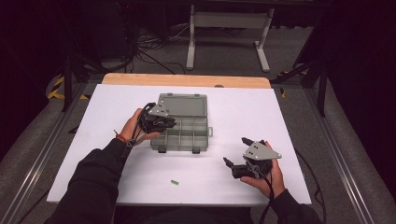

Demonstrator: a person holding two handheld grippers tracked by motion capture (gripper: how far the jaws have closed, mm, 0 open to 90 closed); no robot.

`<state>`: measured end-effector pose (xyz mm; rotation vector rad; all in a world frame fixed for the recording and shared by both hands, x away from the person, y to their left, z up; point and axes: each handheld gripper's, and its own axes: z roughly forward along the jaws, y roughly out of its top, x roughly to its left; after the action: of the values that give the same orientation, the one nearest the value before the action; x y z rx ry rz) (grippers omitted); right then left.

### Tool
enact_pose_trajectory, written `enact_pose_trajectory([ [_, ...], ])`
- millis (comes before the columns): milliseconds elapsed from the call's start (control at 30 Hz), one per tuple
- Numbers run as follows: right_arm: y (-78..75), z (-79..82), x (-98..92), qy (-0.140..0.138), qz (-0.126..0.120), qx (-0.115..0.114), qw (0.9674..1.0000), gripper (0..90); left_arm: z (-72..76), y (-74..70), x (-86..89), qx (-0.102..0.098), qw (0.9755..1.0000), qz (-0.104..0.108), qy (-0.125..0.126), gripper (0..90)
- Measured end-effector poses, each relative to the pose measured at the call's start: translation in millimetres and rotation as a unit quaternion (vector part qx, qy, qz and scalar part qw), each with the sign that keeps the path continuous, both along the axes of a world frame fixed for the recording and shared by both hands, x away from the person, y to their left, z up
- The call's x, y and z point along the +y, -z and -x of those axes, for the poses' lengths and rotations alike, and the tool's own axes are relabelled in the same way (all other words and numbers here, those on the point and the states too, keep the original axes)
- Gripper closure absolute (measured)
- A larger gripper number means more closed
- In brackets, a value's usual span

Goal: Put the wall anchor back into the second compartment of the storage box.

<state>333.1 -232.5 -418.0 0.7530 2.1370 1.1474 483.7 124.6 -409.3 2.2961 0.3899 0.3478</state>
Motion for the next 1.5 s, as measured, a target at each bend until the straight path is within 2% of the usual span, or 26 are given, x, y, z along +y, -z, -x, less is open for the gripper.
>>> enact_pose_trajectory([
  [133, 0.5, 0.0, 0.4, 0.000, 0.000, 0.001, 1.0000, 8.5, 12.1, -7.4, 8.3, -0.018, 0.9997, 0.014, 0.005, 76.4],
  [267, 0.4, -0.2, 0.9, 0.000, -0.001, 0.001, 1.0000, 8.5, 27.3, -16.8, 16.5, -0.046, 0.9984, 0.028, 0.014, 73.0],
  [300, 0.4, -0.2, 0.9, 0.000, -0.001, 0.001, 1.0000, 8.5, 27.3, -16.8, 16.5, -0.046, 0.9984, 0.028, 0.014, 72.0],
  [333, 0.5, -0.2, 1.5, 0.000, -0.001, 0.002, 1.0000, 8.5, 32.6, -20.8, 22.9, -0.048, 0.9978, 0.044, 0.016, 71.4],
  [367, 0.5, -0.2, 1.6, -0.001, -0.002, 0.002, 1.0000, 8.5, 35.9, -22.5, 25.3, -0.057, 0.9973, 0.045, 0.014, 70.5],
  [467, 0.3, 0.2, 1.7, -0.001, -0.001, 0.001, 1.0000, 8.5, 44.0, -25.8, 30.9, -0.061, 0.9964, 0.057, 0.011, 66.6],
  [633, -0.2, 0.3, 0.8, 0.000, -0.004, 0.001, 1.0000, 8.5, 55.3, -28.3, 35.8, -0.073, 0.9952, 0.064, 0.013, 60.9],
  [700, -0.2, 0.0, 0.7, 0.001, -0.003, 0.001, 1.0000, 8.5, 62.2, -27.9, 36.5, -0.078, 0.9947, 0.066, 0.010, 54.1],
  [767, -0.1, -0.3, 1.0, 0.000, -0.002, 0.001, 1.0000, 8.5, 66.1, -26.9, 36.5, -0.077, 0.9949, 0.064, 0.012, 52.0],
  [1033, 0.0, -0.1, 0.3, 0.001, -0.003, 0.001, 1.0000, 8.6, 79.1, -24.8, 34.1, -0.083, 0.9947, 0.061, 0.013, 33.3],
  [1267, 0.0, -0.2, 0.1, -0.001, -0.001, 0.001, 1.0000, 8.7, 89.2, -18.8, 30.3, -0.069, 0.9958, 0.056, 0.021, 22.4],
  [1500, -0.3, -0.1, -0.5, 0.000, -0.001, 0.000, 1.0000, 8.7, 97.4, -13.9, 27.8, -0.054, 0.9964, 0.060, 0.024, 12.8],
])
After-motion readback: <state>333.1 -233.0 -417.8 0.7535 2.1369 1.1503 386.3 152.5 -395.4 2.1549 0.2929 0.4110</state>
